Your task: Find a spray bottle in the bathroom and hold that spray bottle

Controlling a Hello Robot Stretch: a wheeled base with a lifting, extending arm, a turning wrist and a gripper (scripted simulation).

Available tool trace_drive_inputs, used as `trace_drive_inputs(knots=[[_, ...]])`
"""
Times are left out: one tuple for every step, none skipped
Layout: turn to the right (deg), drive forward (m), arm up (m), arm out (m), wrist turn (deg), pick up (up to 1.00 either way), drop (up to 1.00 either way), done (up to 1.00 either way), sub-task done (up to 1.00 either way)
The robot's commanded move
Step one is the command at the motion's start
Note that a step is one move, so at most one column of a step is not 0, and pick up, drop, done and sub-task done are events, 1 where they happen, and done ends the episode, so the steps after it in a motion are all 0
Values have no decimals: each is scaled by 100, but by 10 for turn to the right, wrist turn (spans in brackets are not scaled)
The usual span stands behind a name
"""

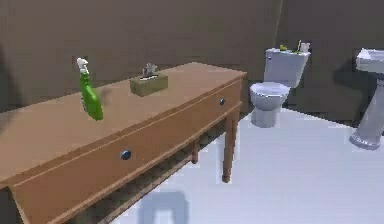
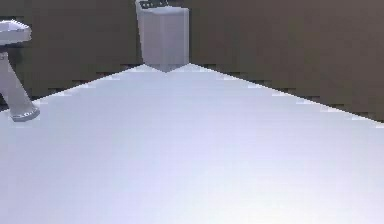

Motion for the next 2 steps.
trace_drive_inputs(knots=[[-450,0,0,0,0,0,0,0,0],[-450,0,0,0,0,0,0,0,0]])
